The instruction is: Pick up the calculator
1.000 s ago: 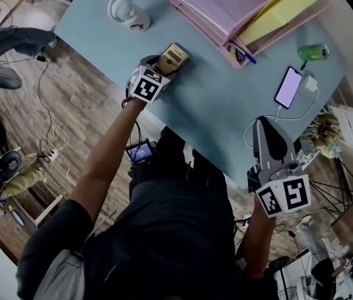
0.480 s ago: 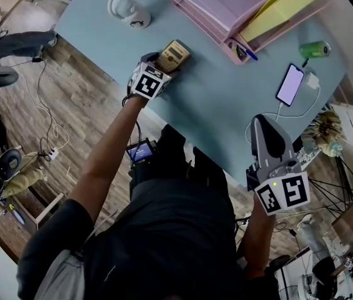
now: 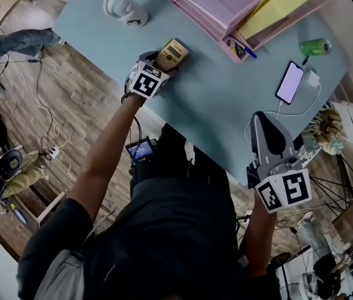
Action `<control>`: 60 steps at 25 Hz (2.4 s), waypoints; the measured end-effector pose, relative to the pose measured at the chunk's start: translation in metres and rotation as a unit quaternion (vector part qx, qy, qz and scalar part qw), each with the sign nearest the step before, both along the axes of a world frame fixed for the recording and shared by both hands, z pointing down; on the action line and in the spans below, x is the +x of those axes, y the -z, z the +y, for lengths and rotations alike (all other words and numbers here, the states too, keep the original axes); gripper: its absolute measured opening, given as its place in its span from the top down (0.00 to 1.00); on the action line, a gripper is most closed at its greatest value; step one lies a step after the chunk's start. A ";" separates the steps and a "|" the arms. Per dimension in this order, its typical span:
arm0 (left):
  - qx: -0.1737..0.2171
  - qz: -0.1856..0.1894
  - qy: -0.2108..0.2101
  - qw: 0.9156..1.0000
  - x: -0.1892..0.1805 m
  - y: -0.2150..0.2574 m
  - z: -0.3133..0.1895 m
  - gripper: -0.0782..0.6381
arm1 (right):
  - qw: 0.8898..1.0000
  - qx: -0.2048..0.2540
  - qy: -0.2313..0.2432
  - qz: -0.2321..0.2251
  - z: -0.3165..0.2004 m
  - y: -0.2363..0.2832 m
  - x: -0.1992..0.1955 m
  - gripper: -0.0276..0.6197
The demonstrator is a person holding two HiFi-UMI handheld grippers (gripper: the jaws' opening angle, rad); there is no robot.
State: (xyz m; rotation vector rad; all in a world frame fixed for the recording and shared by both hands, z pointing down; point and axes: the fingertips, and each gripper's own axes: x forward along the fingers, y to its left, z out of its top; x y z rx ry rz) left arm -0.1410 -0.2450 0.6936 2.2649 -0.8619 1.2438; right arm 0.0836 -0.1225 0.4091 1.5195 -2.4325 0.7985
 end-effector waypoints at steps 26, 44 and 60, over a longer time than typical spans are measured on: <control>-0.002 -0.018 -0.036 0.999 0.007 0.007 -0.004 0.31 | 1.000 -0.016 -0.003 -0.005 0.003 -0.015 -0.003 0.95; -0.019 -0.035 -0.073 0.997 0.011 0.017 0.000 0.36 | 1.000 -0.015 -0.003 -0.007 0.001 -0.017 -0.006 0.95; -0.006 -0.025 -0.076 0.997 0.011 0.036 0.009 0.39 | 1.000 0.000 0.007 -0.004 -0.001 -0.005 -0.011 0.95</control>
